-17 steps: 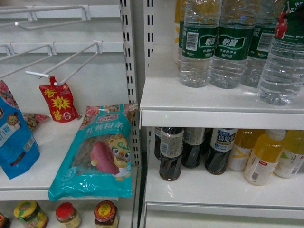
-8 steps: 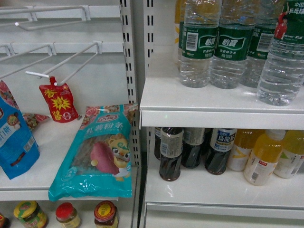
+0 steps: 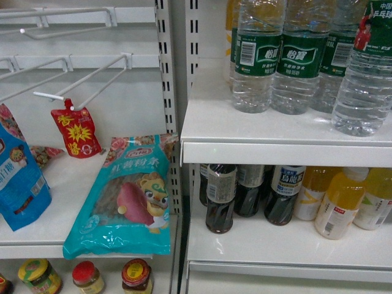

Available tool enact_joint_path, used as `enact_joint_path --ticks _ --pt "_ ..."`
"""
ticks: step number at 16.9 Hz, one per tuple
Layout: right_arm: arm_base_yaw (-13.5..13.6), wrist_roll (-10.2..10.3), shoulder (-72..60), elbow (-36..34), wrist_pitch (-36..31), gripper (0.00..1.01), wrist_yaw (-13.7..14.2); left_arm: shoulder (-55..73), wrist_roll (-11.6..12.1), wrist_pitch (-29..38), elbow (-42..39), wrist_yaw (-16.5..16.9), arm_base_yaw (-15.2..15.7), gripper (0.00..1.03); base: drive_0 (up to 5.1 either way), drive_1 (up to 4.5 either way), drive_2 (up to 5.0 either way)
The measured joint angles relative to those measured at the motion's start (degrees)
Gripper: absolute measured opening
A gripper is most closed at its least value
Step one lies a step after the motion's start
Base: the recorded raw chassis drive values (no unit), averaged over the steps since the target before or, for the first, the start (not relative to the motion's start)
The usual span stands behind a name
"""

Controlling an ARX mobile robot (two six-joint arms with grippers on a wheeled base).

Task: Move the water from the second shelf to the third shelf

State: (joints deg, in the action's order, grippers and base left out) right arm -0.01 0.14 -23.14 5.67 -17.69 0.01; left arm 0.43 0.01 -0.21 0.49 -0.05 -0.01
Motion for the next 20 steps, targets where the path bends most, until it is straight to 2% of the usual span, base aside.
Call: enact_joint_path --ticks 11,12,13,14,18,20 --pt "0.0 0.0 12.9 -5.0 7.3 0.02 0.0 0.0 0.0 0.0 0.0 0.0 0.0 0.98 0.0 0.0 0.0" --pt "0.0 0.0 15.2 -4.9 10.7 0.02 0.0 0.0 0.0 0.0 0.0 0.0 0.0 0.98 0.0 0.0 0.0" --pt "0.0 0.0 20.7 -4.9 18.1 0.02 0.0 0.0 0.0 0.0 0.0 0.0 0.0 0.98 0.0 0.0 0.0" --pt "0.0 0.0 22.9 -4.8 16.7 0.02 -0.1 0.0 0.0 0.0 0.0 0.0 0.0 0.98 0.0 0.0 0.0" --pt "0.0 -0.1 22.9 -4.9 17.9 0.03 0.0 0.0 0.0 0.0 0.0 0.0 0.0 0.98 0.0 0.0 0.0" --pt "0.0 -0.1 22.9 -4.9 17.9 0.29 0.0 0.0 0.0 0.0 0.0 0.0 0.0 0.98 0.0 0.0 0.0"
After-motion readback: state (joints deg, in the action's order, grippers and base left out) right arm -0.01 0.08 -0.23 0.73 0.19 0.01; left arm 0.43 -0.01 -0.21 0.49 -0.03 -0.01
